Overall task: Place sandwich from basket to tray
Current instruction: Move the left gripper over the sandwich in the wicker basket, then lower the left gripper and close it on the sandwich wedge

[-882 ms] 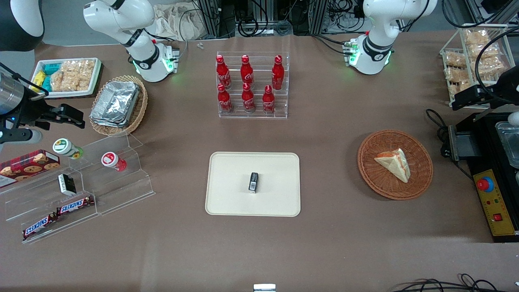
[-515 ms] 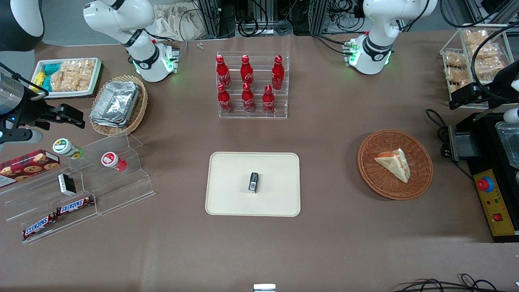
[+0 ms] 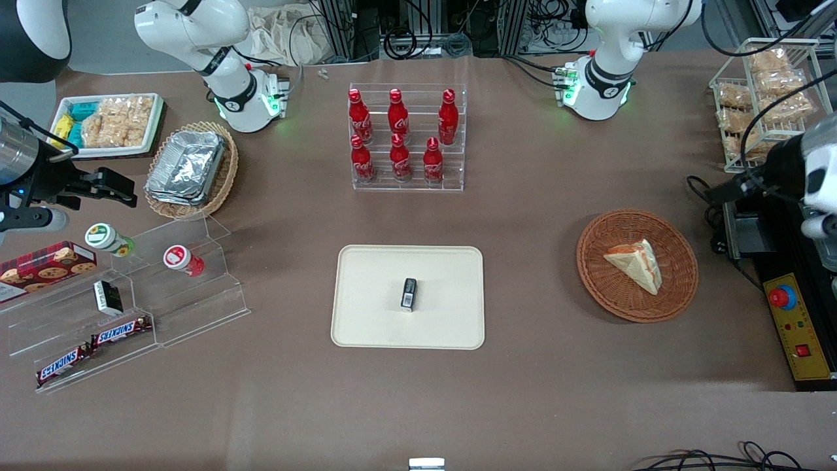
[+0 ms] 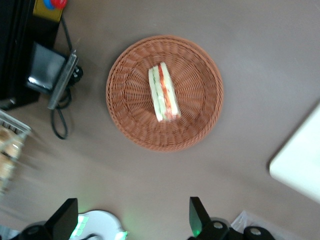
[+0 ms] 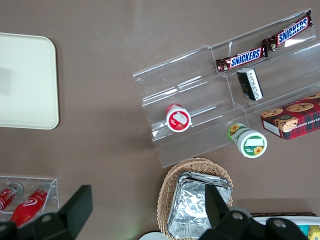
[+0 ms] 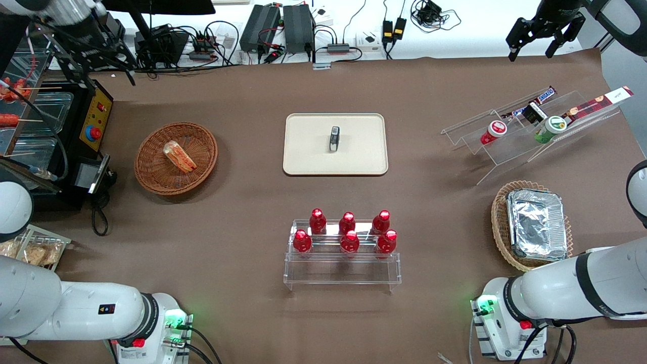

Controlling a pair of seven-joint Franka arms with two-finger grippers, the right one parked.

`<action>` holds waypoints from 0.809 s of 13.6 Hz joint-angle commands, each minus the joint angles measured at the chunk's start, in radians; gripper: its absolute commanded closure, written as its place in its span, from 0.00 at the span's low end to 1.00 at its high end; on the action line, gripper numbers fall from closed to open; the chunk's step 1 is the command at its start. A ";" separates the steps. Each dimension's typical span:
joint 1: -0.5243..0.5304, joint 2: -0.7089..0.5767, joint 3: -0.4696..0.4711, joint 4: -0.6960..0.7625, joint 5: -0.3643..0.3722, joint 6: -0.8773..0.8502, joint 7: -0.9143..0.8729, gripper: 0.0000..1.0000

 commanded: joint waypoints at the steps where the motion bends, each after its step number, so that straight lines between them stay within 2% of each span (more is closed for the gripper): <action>1: -0.001 -0.014 0.000 -0.189 0.015 0.187 -0.170 0.00; 3: -0.007 -0.006 -0.002 -0.330 0.015 0.364 -0.268 0.00; 6: -0.005 0.001 -0.002 -0.542 0.014 0.634 -0.322 0.00; 11: -0.002 0.164 0.000 -0.579 0.014 0.850 -0.401 0.00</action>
